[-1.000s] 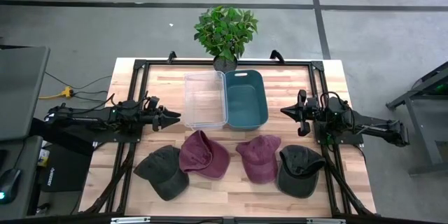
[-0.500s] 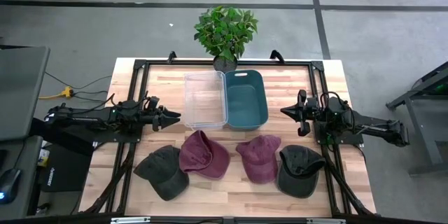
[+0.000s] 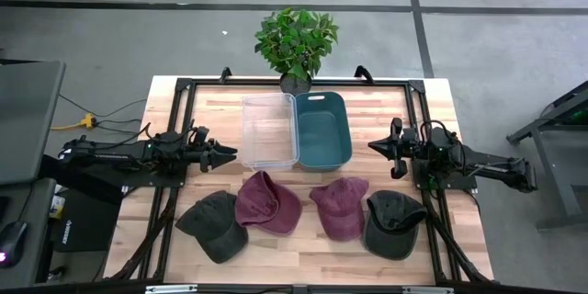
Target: Pick & Place hat
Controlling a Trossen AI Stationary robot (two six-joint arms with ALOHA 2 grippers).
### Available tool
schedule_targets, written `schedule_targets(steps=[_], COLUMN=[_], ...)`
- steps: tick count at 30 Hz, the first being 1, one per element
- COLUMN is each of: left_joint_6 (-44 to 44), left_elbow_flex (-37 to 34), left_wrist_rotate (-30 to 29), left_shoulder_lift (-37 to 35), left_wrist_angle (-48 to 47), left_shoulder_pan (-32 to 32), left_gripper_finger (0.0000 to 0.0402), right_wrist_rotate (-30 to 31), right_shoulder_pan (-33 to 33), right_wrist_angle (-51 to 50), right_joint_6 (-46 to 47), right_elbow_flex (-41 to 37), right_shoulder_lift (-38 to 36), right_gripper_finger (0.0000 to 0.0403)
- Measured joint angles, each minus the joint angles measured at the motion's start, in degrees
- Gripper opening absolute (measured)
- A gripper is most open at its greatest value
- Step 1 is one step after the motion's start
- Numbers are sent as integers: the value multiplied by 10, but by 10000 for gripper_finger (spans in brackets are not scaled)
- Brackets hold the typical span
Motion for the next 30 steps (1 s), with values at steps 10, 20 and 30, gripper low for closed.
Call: schedule_targets(steps=[10, 20, 30], left_joint_6=[8, 31, 31], left_elbow_flex=[0, 19, 155], left_wrist_rotate=[-6, -70, -103], left_shoulder_lift=[0, 0, 3], left_wrist_angle=[3, -19, -250], left_shoulder_pan=[0, 0, 0], left_gripper_finger=[284, 284, 284], right_wrist_rotate=[0, 0, 0], right_shoulder_pan=[0, 0, 0], right_wrist_angle=[0, 0, 0], right_joint_6=[0, 0, 0], right_elbow_flex=[0, 0, 0], right_shoulder_lift=[0, 0, 0], right_gripper_finger=[0, 0, 0])
